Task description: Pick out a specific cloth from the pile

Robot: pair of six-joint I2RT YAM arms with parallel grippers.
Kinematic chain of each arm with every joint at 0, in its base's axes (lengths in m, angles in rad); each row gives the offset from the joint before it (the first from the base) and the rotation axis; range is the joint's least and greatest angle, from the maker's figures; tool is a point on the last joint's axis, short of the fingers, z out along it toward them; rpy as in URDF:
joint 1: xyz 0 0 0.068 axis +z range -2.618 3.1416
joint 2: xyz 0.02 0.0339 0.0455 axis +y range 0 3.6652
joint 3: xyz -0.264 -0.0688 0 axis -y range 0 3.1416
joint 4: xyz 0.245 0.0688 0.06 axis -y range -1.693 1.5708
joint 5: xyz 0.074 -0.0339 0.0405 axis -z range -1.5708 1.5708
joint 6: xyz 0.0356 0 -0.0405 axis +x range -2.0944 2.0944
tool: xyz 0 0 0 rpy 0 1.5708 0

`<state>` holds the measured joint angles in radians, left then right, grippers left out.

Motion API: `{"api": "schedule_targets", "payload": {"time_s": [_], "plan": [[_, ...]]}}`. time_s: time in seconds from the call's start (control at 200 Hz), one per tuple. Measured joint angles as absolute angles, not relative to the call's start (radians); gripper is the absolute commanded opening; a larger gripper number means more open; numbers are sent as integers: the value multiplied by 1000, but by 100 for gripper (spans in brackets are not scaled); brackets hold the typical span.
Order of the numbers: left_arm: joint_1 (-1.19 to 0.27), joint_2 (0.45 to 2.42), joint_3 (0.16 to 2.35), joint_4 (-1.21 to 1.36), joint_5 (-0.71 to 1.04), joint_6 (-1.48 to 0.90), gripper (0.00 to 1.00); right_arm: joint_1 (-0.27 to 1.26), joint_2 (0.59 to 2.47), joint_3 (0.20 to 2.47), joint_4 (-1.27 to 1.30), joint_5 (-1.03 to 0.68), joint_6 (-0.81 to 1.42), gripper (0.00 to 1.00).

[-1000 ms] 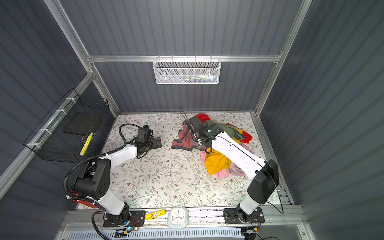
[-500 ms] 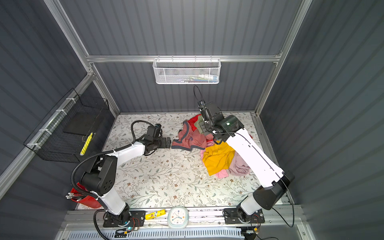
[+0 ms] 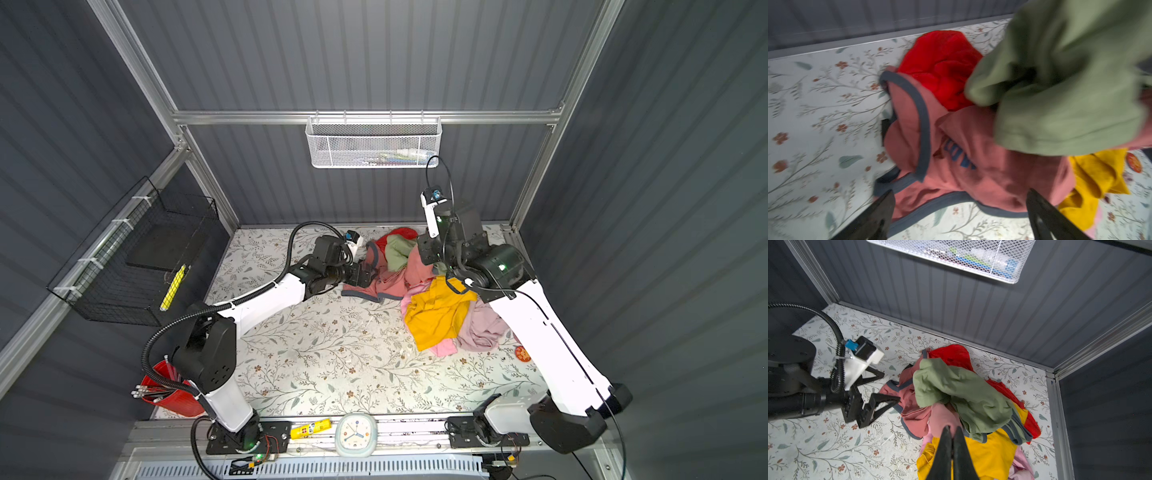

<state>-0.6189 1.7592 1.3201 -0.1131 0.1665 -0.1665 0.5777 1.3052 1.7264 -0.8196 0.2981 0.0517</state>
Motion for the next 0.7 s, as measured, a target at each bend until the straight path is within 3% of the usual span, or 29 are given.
{"api": "schedule_targets", "payload": {"time_s": [0.345, 0.695], "plan": [[-766, 1763, 1462, -141, 310, -155, 98, 546, 1251, 1574, -682, 148, 131, 0], [-786, 1757, 1504, -120, 296, -139, 98, 534, 1214, 1522, -604, 56, 176, 0]]}}
